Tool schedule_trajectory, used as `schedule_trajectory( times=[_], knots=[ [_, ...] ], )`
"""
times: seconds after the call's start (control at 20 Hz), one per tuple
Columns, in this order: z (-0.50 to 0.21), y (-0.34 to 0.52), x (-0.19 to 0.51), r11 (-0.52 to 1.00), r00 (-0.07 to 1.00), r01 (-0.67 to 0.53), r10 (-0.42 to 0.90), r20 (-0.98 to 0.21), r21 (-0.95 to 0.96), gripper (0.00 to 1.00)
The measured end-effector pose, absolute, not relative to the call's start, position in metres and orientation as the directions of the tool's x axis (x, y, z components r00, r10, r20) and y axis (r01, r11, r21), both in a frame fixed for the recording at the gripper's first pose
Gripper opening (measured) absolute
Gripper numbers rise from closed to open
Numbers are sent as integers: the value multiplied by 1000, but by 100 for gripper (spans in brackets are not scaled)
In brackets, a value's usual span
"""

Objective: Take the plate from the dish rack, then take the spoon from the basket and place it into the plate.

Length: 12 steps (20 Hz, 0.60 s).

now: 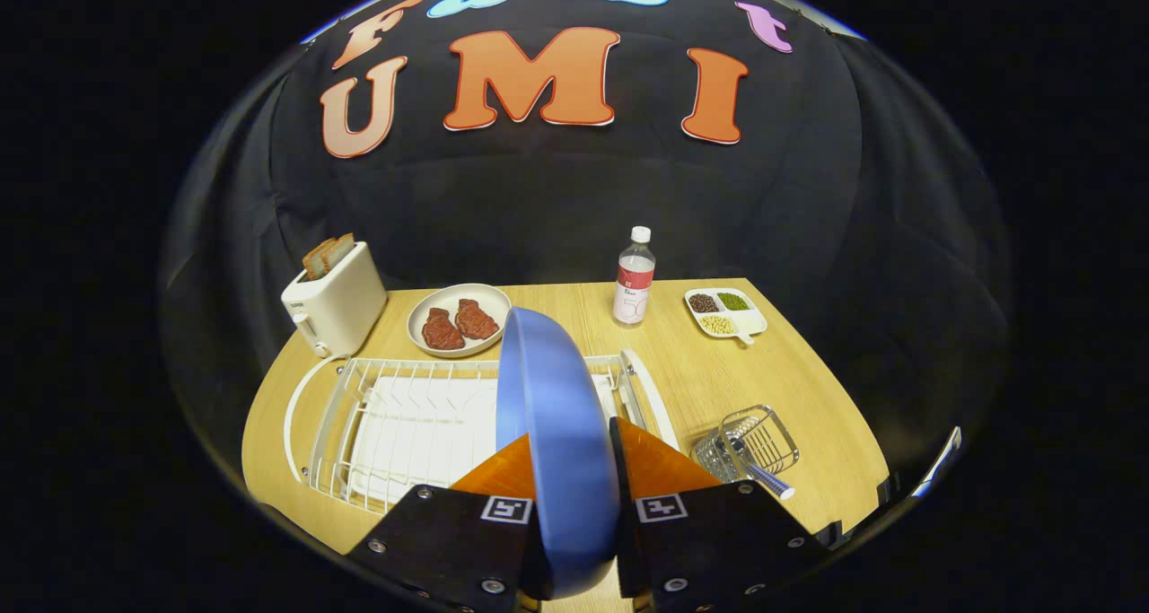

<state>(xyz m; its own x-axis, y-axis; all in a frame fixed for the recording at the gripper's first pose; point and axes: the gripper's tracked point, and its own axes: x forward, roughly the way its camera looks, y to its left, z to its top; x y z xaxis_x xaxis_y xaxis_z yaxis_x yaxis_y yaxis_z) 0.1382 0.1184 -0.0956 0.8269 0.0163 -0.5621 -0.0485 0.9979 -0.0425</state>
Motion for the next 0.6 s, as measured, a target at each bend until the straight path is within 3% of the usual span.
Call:
schedule_trajectory(
  times=[0.3, 0.6],
  knots=[
    [-115, 115, 66, 998, 809, -40, 64, -584, 54, 28],
    [-148, 100, 5, 973, 783, 48, 104, -613, 226, 28]
  ],
)
